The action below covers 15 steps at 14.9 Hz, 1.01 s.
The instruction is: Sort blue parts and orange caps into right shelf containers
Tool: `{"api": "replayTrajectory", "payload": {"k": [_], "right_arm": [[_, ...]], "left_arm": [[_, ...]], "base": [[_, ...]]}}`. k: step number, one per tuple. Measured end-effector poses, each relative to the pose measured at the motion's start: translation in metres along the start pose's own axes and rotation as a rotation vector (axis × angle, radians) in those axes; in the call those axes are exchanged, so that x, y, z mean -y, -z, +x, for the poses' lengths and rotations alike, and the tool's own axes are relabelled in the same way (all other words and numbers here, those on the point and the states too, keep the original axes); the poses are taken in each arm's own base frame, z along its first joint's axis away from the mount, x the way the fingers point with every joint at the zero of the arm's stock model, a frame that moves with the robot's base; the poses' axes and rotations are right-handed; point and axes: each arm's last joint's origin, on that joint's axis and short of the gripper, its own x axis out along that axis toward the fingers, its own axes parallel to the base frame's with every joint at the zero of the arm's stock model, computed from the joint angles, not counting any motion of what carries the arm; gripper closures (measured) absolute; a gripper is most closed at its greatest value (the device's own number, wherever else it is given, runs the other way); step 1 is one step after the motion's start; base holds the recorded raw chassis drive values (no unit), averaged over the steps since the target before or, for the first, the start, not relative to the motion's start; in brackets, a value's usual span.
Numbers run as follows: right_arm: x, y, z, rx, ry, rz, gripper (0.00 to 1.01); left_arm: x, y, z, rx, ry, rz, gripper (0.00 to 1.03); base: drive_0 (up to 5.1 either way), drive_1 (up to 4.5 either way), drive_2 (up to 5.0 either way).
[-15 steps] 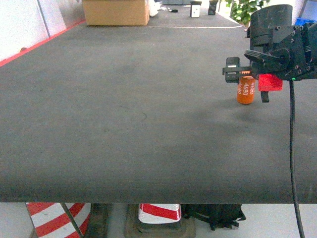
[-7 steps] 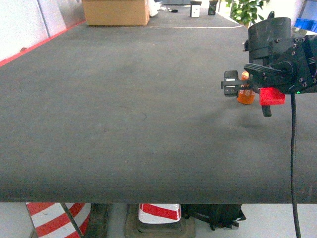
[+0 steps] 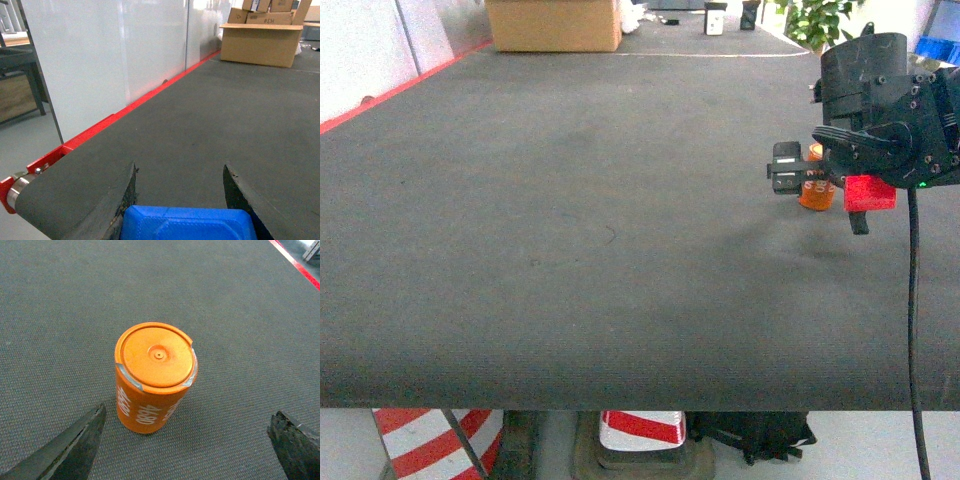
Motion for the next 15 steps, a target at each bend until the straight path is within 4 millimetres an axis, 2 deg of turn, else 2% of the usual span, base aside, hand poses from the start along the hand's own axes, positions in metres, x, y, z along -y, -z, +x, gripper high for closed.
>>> {"api": "replayTrajectory", "payload": {"k": [4, 8, 11, 15], "right_arm": [[-0.011, -0.009, -0.001, 0.017, -0.020, 0.000, 0.03], [-0.024, -0.003, 0.005, -0.004, -0.038, -0.018, 0.03], [-0.026, -0.009, 0.010, 0.008, -0.037, -0.011, 0.03], [-0.029, -0.002, 0.019, -0.008, -0.037, -0.019, 0.03]], "left_arm": [[0.000, 0.000, 0.000, 0.000, 0.000, 0.000, 0.62], [0.000, 0.000, 0.000, 0.000, 0.000, 0.000, 0.62], [0.000, 0.000, 0.000, 0.001, 0.000, -0.001, 0.62], [0.000, 0.000, 0.000, 0.000, 0.000, 0.000, 0.62]], "base": [[0.0, 0.00, 0.0], [0.0, 0.00, 0.0], [0.0, 0.00, 0.0], [0.0, 0.00, 0.0]]}}
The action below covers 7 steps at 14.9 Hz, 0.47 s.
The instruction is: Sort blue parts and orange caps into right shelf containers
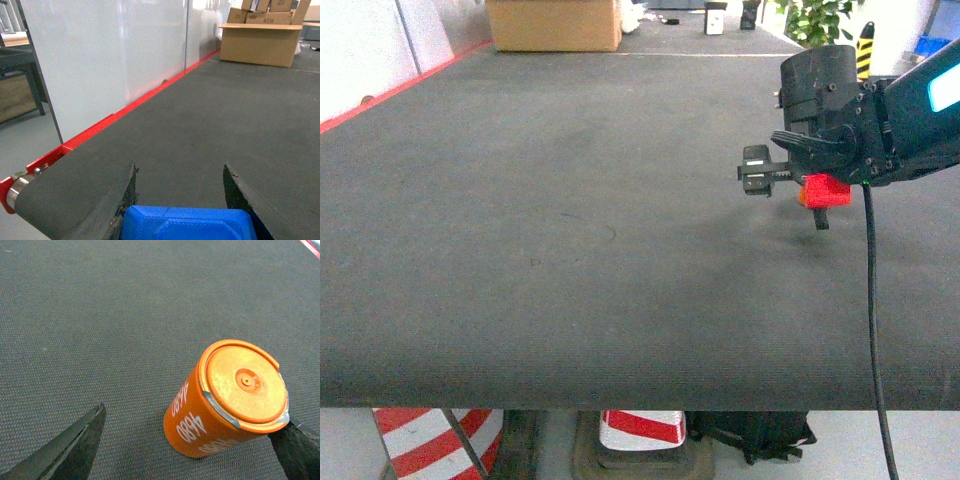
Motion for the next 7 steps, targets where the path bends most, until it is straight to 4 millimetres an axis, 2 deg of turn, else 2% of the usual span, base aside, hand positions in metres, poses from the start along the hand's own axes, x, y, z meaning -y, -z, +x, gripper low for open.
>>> {"api": "replayTrajectory", "payload": {"k": [3, 7], "right_arm": [[0.005, -0.005, 0.004, 0.007, 0.010, 0.010, 0.03], [0.012, 0.003, 0.014, -0.010, 0.028, 0.010, 0.03]], "left_arm": [[0.000, 0.000, 0.000, 0.000, 0.000, 0.000, 0.62], [0.000, 0.000, 0.000, 0.000, 0.000, 0.000, 0.62]], "base": [[0.0, 0.00, 0.0], [0.0, 0.00, 0.0]]}}
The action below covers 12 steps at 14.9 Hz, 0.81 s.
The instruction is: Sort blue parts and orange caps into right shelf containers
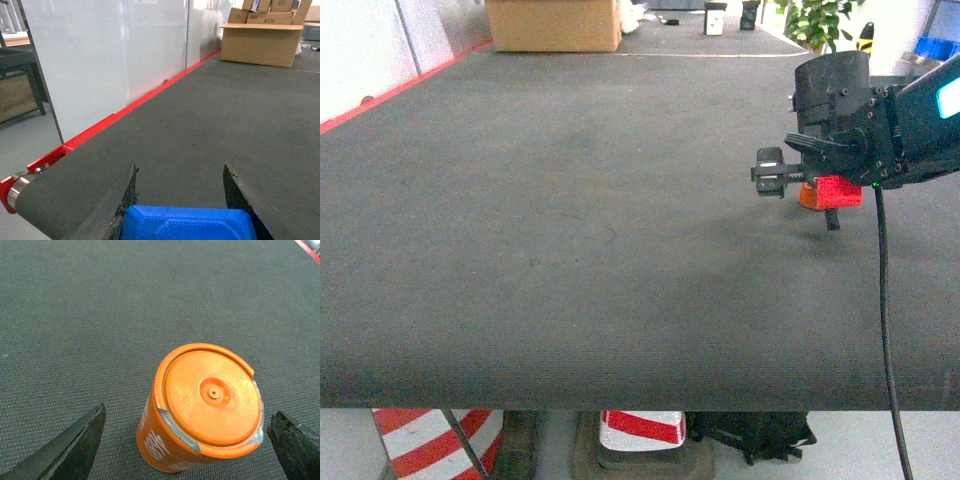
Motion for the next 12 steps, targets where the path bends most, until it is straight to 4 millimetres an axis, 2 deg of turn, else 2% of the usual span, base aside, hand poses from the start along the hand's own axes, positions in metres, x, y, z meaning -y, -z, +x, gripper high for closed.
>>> {"api": "replayTrajectory", "payload": {"k": [4, 12], "right_arm": [[-0.002, -0.003, 0.004, 0.007, 0.000, 0.004, 0.03], [-0.005, 0.002, 0.019, -0.011, 0.007, -0.002, 0.03]], "left_arm": [[0.000, 0.000, 0.000, 0.000, 0.000, 0.000, 0.62], [0.000, 0.000, 0.000, 0.000, 0.000, 0.000, 0.62]], "base": [[0.0, 0.00, 0.0], [0.0, 0.00, 0.0]]}}
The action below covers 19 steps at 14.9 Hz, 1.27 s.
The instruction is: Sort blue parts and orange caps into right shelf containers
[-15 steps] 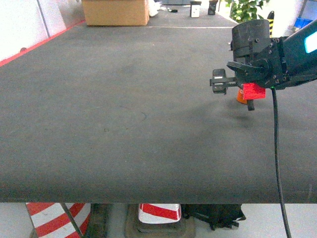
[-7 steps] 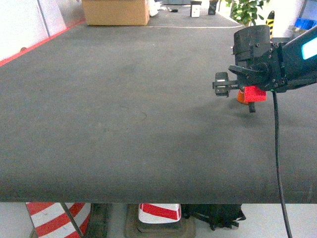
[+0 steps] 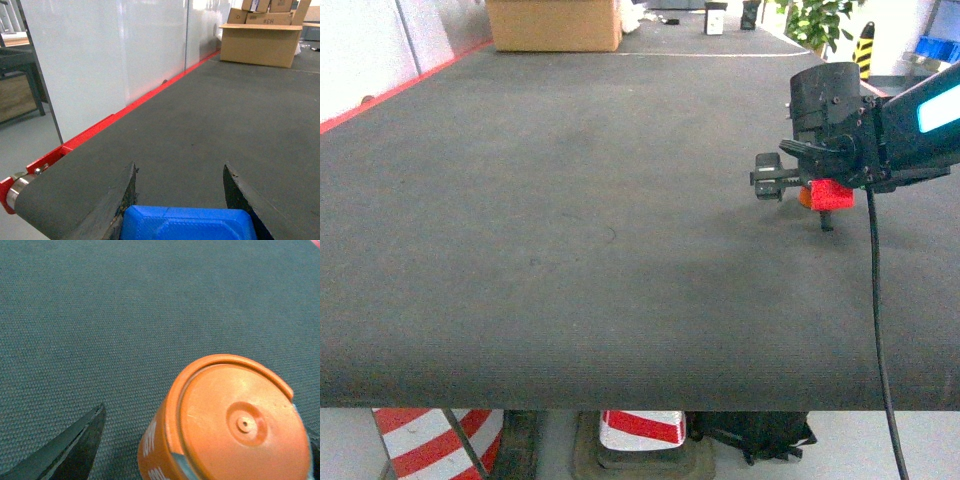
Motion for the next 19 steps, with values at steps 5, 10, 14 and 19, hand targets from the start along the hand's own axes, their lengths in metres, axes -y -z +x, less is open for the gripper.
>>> {"api": "replayTrajectory", "payload": {"k": [5, 10, 14, 19], "right_arm": [[-0.002, 0.002, 0.003, -0.004, -0.002, -0.002, 0.03], [-0.003, 0.004, 0.004, 0.000, -0.001, 0.005, 0.03], [-0.002, 0.015, 0.006, -0.019, 0.001, -0.002, 0.03], [0.004, 0.018, 0.005, -0.019, 0.009, 0.004, 0.03]], "left_arm": [[0.000, 0.000, 0.000, -0.001, 0.000, 0.001, 0.62], [0.000, 0.000, 0.000, 0.000, 0.000, 0.000, 0.62], [0.000, 0.000, 0.000, 0.000, 0.000, 0.000, 0.62], [0.000, 0.000, 0.000, 0.000, 0.000, 0.000, 0.62]], "base": [[0.0, 0.00, 0.0], [0.0, 0.00, 0.0], [0.0, 0.00, 0.0], [0.0, 0.00, 0.0]]}}
